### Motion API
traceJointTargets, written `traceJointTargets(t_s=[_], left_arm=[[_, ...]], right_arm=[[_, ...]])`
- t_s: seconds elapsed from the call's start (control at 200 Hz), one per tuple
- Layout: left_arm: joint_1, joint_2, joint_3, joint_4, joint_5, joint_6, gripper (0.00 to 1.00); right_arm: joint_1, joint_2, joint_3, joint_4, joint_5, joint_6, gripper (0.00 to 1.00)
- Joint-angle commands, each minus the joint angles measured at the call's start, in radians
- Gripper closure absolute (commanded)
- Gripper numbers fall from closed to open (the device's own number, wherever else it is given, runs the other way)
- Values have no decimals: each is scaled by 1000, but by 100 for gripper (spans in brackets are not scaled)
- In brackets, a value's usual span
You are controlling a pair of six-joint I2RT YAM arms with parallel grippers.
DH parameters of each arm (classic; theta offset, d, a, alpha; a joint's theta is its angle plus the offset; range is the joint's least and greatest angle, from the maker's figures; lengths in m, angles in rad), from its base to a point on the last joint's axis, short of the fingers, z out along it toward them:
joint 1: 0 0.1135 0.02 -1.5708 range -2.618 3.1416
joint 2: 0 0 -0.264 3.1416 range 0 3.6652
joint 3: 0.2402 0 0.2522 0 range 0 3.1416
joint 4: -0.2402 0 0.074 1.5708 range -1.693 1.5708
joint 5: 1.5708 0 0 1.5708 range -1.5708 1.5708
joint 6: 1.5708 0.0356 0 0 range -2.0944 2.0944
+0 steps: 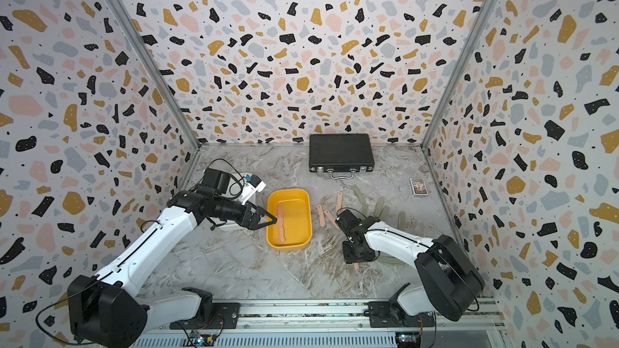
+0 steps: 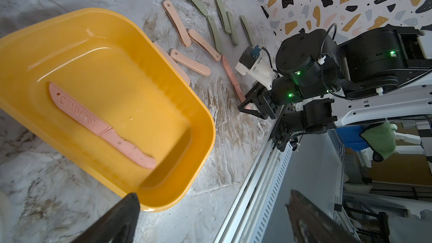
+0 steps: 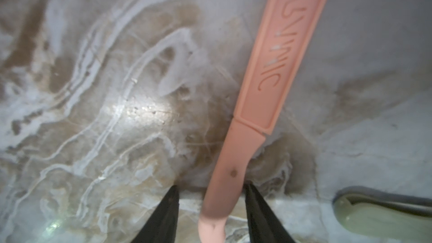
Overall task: Place the fruit knives into the storage box by color
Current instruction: Pick up the fruit knife from the center of the board.
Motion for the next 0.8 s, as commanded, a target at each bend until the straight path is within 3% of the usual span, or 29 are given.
traceJointTargets(t_s=[0.0, 0.41, 0.796], left_arm=[[-5, 3, -11, 15, 7, 15, 1], [-5, 0, -15, 14, 9, 20, 1], [-5, 33, -8, -10, 42, 27, 1]], right_arm=[[-4, 29, -4, 23, -7, 1, 52], [-4, 73, 33, 3, -17, -34, 72], [-2, 120, 87, 1, -45, -60, 78]])
